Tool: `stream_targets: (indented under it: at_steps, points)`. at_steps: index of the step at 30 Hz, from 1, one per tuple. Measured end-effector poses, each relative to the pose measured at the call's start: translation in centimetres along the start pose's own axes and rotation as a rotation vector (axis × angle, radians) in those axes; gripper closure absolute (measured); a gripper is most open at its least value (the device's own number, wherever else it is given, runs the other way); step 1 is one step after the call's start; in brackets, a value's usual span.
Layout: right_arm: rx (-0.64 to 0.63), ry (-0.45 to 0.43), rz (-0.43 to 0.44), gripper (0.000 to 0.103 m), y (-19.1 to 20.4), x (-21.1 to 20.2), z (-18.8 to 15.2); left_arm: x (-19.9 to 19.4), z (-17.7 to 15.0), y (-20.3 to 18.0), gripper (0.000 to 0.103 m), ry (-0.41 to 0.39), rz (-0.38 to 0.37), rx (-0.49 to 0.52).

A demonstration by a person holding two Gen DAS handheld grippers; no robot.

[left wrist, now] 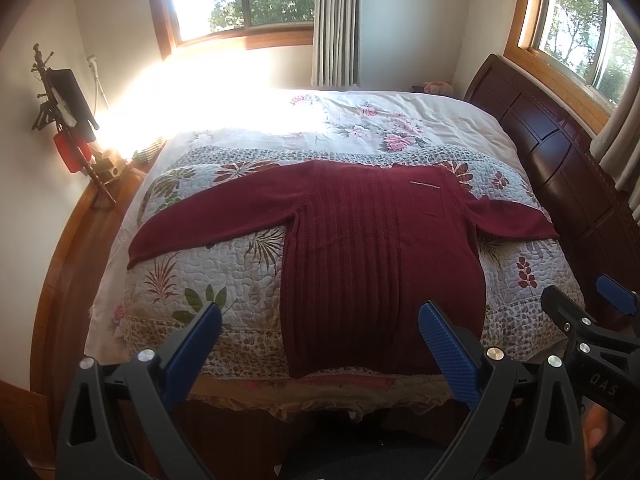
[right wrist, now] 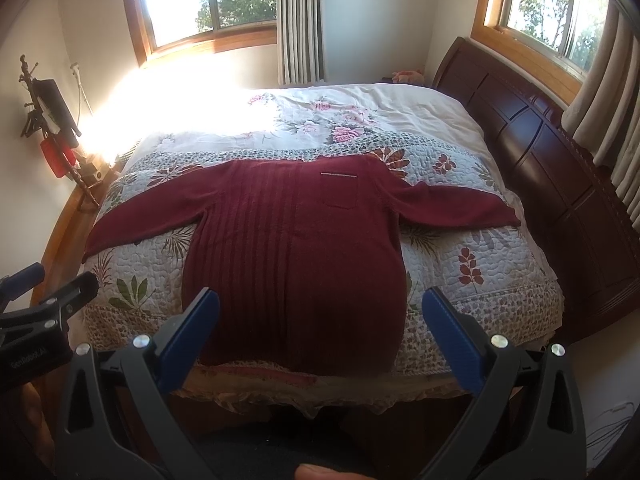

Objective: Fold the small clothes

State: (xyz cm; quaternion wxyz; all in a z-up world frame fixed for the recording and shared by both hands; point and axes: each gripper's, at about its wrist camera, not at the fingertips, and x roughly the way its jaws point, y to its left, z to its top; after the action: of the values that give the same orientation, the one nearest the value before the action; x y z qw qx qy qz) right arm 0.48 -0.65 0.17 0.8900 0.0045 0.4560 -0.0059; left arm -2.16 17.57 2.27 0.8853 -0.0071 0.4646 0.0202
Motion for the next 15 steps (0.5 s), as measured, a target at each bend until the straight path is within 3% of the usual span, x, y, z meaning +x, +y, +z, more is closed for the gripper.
stream_targets:
  at_steps: [15]
  points:
    - [0.009, 0.009, -0.002, 0.003, -0.4, 0.7, 0.3, 1.2, 0.6, 0.2, 0.004, 0.018, -0.002, 0.002]
